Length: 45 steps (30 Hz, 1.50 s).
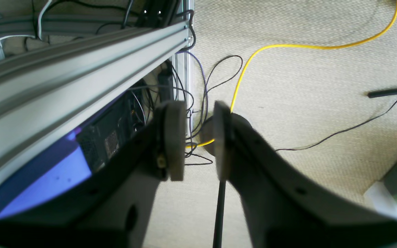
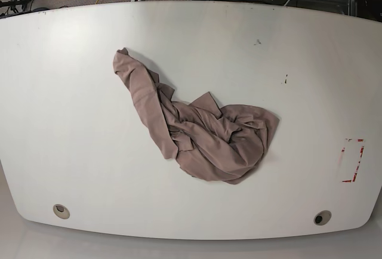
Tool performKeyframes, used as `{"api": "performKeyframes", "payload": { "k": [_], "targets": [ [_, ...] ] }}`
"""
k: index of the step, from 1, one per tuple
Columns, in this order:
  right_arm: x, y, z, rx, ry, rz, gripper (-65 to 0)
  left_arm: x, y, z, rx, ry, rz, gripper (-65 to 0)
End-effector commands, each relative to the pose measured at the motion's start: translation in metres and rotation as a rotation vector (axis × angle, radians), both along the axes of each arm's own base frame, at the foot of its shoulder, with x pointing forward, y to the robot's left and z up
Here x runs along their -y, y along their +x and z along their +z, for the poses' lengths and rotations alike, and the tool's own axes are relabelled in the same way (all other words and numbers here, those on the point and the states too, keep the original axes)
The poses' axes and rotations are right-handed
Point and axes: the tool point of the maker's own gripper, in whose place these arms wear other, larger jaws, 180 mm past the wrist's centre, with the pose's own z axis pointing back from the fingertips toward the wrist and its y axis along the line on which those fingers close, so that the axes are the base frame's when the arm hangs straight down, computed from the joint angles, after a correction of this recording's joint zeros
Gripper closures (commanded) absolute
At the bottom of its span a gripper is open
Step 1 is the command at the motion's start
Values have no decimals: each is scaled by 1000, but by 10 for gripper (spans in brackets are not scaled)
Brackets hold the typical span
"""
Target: Fold the T-shirt properly
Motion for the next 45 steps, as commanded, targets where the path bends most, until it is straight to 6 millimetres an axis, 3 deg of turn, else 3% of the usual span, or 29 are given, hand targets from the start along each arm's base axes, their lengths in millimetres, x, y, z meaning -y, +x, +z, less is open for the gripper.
{"api": "performKeyframes", "payload": {
  "k": [1,4,7,13,21,24,32,38,45],
  "targets": [
    [1,-14,0,-17,0,-5,-130,-5,3,3,42,13,-11,-272],
    [-8,-29,1,-39,14,-9,-130,-6,-2,7,68,19,-21,-272],
    [-4,-38,4,-28,-1,-4,-130,-9,-16,13,79,29,-31,-272],
    [-11,-39,20,46,-24,3,-130,-19,-29,29,123,52,-55,-271],
    [-7,-53,44,105,-57,11,-130,-26,-26,62,233,78,-96,-271],
    [-15,-58,56,123,-29,16,-130,-36,-21,79,279,98,-127,-271],
    [4,-54,97,233,-47,-46,-130,-36,-17,121,368,109,-177,-271],
    [20,-38,132,289,-59,-92,-130,-33,-9,149,429,112,-203,-271],
    [17,-15,197,382,8,-66,-130,-27,7,188,520,113,-233,-269]
  ]
}}
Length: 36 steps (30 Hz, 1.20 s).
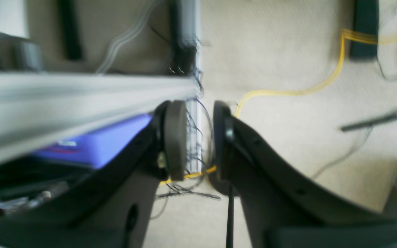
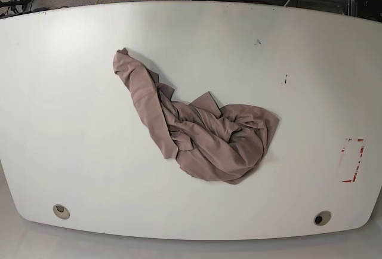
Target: Fold the T-shirt properly
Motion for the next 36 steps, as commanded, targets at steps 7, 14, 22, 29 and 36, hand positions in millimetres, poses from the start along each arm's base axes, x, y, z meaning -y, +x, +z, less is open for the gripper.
{"api": "performKeyframes", "payload": {
  "k": [7,14,22,29,36],
  "targets": [
    [1,31,73,132,-5,24,-130,-5,31,62,153,30,-19,-271],
    [3,63,86,231,8,29,-130,-24,62,106,293,-26,126,-275],
    [-5,116,99,369,23,141,-138,-30,74,119,342,-19,145,-407],
    [-3,164,108,421,-16,249,-238,-29,75,120,350,-24,151,-457],
    [1,208,123,490,-63,279,-355,-29,86,123,382,-28,152,-457]
  ]
}}
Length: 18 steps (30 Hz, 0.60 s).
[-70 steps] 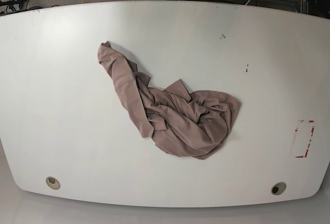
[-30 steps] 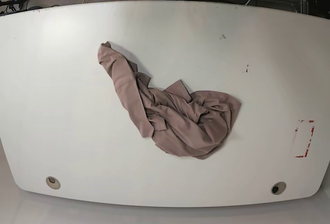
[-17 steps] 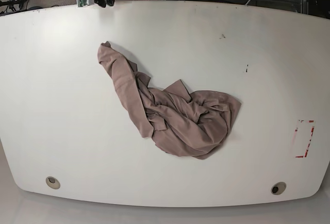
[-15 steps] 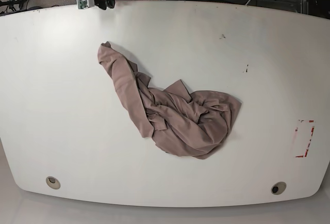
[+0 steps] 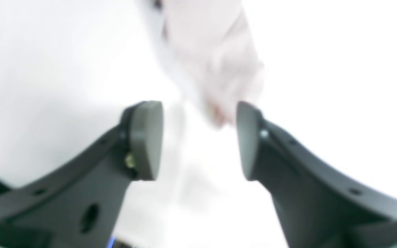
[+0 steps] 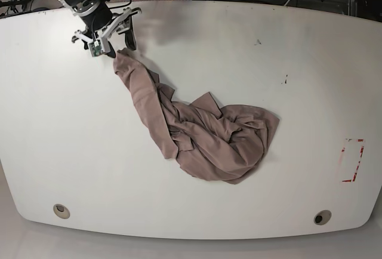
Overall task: Fold the T-shirt properly
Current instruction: 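Lower the right gripper and grasp the twisted end of the brown T-shirt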
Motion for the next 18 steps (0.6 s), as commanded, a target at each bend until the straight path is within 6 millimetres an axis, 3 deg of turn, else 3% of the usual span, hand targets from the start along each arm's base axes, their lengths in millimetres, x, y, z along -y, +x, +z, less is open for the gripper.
{"api": "performKeyframes", "payload": {
  "k": [1,4,8,12,18],
  "targets": [
    [-2,15,14,52,3,11,-366,0,8,11,49,4,-4,-457],
    [3,27,18,58,-31,28,-393,1,11,14,60,1,-2,-457],
    [-16,42,19,60,-50,133,-388,8,16,18,89,-16,27,-458],
    [-36,56,15,66,-36,208,-387,9,35,23,142,-16,29,-458],
    [-40,70,6,51,-13,212,-385,9,45,25,168,-16,27,-458]
  ]
}}
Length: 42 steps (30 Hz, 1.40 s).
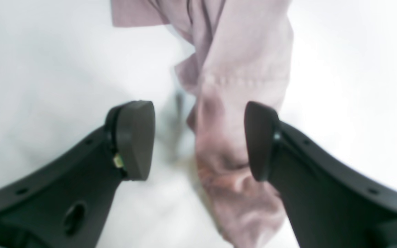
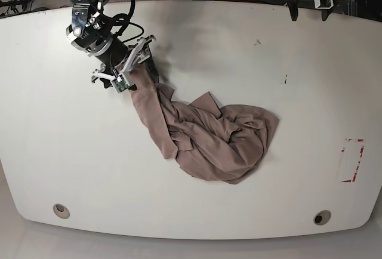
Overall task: Fold the T-shirt properly
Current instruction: 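Lower the right gripper and grasp the twisted end of the brown T-shirt, then lower the left gripper and grasp the shirt's bunched opposite end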
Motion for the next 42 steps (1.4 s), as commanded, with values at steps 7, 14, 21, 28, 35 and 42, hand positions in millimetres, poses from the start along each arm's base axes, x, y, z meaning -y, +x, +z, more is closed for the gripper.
{"api": "performKeyframes", "payload": {
  "k": [7,14,21,28,35,42],
  "targets": [
    [-10,29,-12,-15,45,19,-385,-2,20,14,80,14,-8,-458],
    [-8,49,-13,-12,60,-14,-385,-1,40,20,134,24,-14,-458],
    [2,68,-20,-35,72,-86,-327,14,56,21,144,116,-108,-458],
    [4,74,-21,-37,76,-94,-16,27,78,27,194,94,-132,-458],
    [2,67,-1,18,61,-80,-10,27,117,21,132,75,-99,-464],
    [-2,55,15,64,47,-64,-8,26,177,35,112,42,-44,-465]
  ]
}}
